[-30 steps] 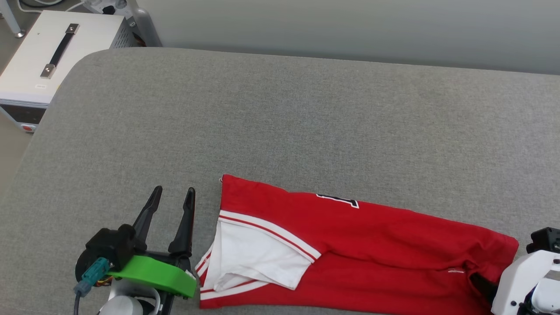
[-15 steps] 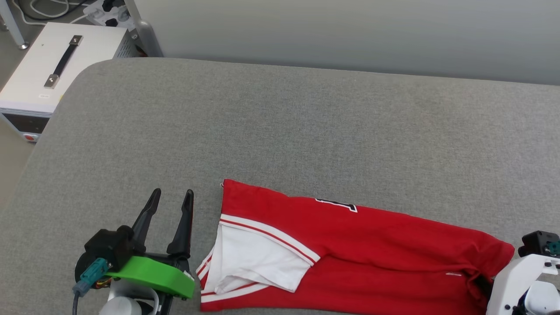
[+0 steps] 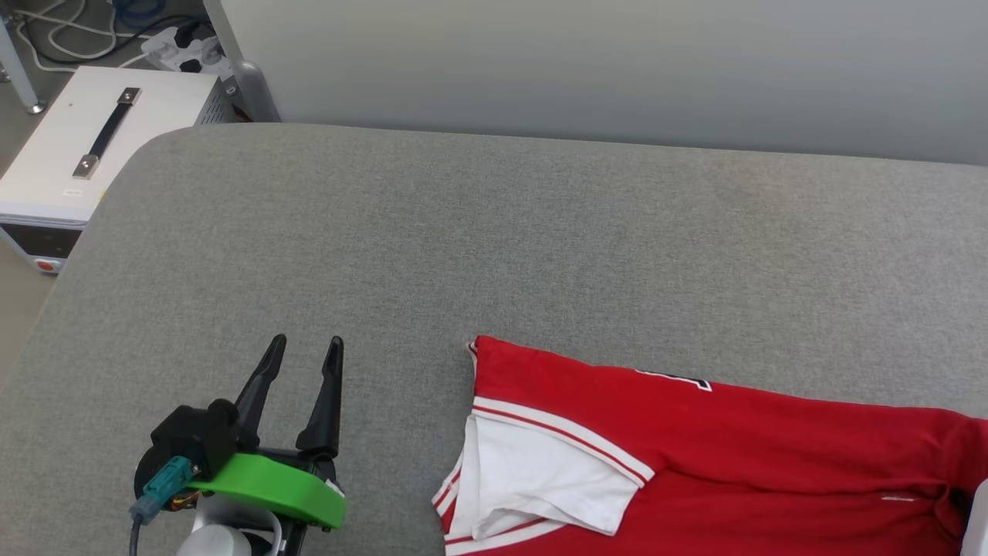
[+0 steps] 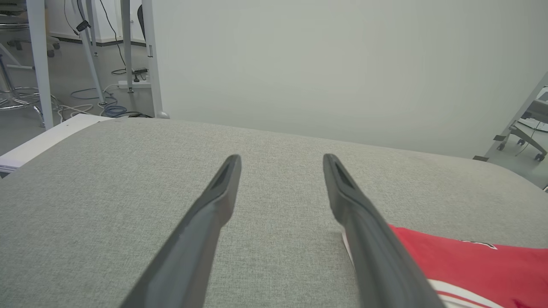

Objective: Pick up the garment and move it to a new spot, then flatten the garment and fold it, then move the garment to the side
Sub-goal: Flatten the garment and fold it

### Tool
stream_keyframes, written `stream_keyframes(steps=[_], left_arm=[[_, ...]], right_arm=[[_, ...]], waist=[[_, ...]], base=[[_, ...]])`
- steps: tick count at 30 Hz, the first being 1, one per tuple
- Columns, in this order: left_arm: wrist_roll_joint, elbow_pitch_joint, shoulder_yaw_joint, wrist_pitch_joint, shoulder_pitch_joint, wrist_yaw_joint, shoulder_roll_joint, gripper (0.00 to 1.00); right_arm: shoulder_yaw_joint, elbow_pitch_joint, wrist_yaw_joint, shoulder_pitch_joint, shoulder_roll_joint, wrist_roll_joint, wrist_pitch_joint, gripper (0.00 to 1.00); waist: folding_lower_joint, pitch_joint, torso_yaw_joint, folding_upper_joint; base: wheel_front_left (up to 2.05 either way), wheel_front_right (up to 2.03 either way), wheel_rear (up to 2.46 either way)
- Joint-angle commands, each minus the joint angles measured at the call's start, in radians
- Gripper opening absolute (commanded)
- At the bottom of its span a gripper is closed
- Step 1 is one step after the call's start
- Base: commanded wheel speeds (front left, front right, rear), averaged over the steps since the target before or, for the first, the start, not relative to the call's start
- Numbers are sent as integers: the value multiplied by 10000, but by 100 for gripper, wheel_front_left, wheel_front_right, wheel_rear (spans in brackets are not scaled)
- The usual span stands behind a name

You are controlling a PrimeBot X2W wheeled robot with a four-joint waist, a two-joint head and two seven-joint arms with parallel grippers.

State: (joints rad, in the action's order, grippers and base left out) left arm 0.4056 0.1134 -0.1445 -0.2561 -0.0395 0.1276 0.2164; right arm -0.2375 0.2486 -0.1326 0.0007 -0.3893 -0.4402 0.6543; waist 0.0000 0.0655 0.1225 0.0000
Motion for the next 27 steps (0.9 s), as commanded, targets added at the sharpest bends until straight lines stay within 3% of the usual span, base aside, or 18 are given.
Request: stream_keyframes(steps=[1, 14, 27], left_arm=[[35, -17, 7, -57, 96, 30, -8, 100], [98, 31, 139, -57, 541, 30, -115, 100], [123, -32, 145, -57, 829, 30, -79, 100]], right_arm=[[-35, -65, 19, -55, -19, 55, -2, 0], [735, -1955, 19, 865, 680, -336, 383, 0], [2241, -3686, 19, 1139, 2399, -1587, 1046, 0]], waist=[[0, -58, -11, 0], [0, -712, -114, 0], [0, -1145, 206, 0]], base=[[0, 0, 0], [0, 0, 0], [0, 0, 0]])
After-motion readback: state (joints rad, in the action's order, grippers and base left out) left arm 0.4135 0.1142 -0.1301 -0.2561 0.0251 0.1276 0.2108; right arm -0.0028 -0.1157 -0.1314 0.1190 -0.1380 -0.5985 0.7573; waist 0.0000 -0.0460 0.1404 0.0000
